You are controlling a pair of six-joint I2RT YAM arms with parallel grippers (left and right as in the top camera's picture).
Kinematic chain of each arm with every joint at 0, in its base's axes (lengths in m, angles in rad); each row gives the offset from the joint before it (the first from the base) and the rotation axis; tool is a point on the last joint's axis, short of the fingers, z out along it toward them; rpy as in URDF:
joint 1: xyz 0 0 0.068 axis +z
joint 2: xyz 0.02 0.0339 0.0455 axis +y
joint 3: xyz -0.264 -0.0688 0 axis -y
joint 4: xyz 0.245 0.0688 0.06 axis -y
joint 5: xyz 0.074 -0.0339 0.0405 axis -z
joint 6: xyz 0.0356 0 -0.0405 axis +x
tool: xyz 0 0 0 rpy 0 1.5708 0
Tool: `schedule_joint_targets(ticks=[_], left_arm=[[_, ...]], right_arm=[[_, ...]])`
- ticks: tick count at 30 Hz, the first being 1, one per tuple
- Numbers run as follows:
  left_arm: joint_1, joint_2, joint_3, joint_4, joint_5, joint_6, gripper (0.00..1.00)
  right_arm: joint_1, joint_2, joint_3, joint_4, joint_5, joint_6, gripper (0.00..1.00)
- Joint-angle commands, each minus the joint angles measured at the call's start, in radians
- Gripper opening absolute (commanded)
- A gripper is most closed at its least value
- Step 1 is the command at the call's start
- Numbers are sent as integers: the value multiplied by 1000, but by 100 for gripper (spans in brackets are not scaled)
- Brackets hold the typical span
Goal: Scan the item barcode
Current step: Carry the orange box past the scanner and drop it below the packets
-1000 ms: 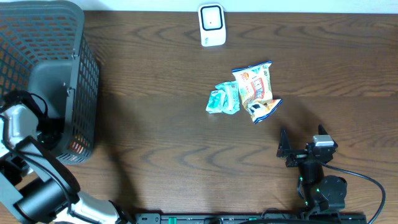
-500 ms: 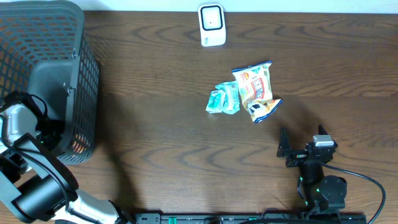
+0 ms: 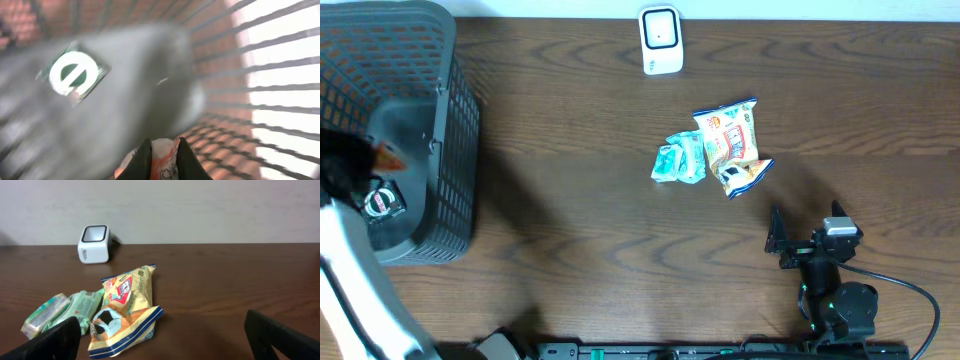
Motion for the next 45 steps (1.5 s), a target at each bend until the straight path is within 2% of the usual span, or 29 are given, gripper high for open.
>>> schedule_joint_targets(ticks=[1,7,12,15,21,24,27,36,43,45], left_arm=[[-3,-108,18,65,5,-5,7],[-16,-288,18,187,36,-5,8],[-133,-328,18,234,229,6,7],[-251,-317,18,283,286,97,7],[-530,-292,17,279,283,293,7],[-661,-259,17,252,282,383,8],[-758,-216,17,216,282,420,7],[-970,5,17,142,282,423,8],[-1086,196,17,171,282,422,8],[-1111,246,17,198,282,422,13]], right_arm=[[-6,-5,-2,-3,1,-12,99],[-6,-5,-2,-3,1,-12,99],[-6,-5,-2,-3,1,-12,99],[-6,-5,-2,-3,1,-12,99],[-6,-5,-2,-3,1,-12,99],[-6,-5,-2,-3,1,-12,99],[-6,-5,-2,-3,1,-12,99],[-6,-5,-2,-3,1,-12,99],[-6,-5,-2,-3,1,-12,99],[-6,-5,-2,-3,1,-12,99]])
